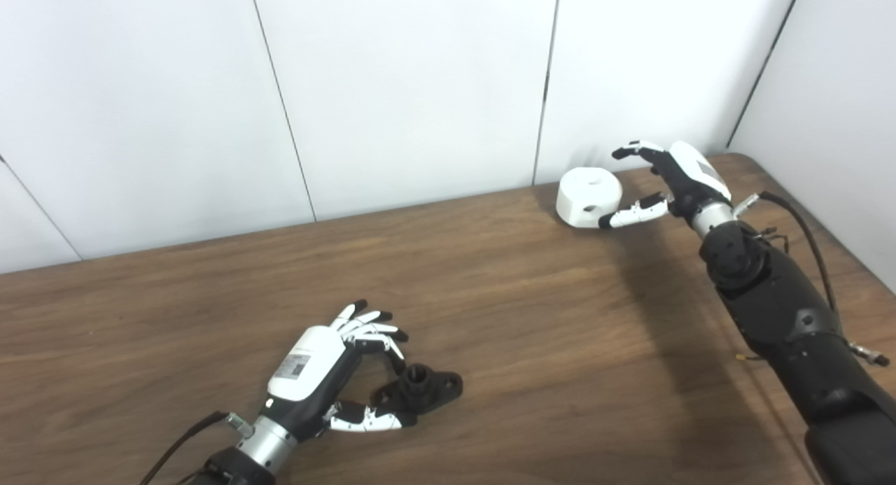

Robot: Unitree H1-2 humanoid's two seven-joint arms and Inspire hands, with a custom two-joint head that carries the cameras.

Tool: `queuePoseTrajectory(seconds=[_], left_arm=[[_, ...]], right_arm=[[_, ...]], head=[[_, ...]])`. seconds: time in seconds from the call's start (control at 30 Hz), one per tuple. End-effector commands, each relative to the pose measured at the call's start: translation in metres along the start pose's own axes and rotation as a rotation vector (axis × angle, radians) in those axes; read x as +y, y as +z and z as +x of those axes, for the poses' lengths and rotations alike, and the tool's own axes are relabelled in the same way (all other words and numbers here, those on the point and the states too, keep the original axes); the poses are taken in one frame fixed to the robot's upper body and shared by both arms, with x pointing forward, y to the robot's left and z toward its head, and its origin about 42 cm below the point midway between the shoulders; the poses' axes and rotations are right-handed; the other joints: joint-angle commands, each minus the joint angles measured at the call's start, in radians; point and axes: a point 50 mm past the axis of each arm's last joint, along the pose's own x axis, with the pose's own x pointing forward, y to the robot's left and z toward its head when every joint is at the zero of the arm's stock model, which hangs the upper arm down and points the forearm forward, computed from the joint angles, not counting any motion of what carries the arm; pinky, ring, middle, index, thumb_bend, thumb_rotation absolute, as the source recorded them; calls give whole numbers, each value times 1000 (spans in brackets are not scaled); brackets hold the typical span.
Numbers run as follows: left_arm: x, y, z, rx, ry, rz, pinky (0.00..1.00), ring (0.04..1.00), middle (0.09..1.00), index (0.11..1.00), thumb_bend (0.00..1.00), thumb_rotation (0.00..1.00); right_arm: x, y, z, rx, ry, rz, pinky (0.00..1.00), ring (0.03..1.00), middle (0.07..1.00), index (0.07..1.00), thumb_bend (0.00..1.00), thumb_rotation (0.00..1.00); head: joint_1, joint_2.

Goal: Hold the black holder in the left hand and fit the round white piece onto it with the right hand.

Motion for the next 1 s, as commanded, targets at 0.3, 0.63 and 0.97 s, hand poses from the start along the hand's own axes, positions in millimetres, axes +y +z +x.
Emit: queuePoseTrajectory(seconds=[0.3,0.63,0.97], left_arm=[[-18,6,-18,22,-21,-37,1000,889,763,485,524,64],[-22,8,-15,7,-7,-34,987,881,755,484,524,63],[-25,12,-16,19,-5,-37,992,882,757,484,524,63]], right_arm=[[-18,22,24,-57,-41,-42,820,939,921,807,948,272],[-12,20,27,-48,-27,-28,825,956,924,809,910,316],[-7,23,33,-60,-15,-30,824,953,925,807,862,326]], head=[[2,-8],[15,-19],[23,-33]])
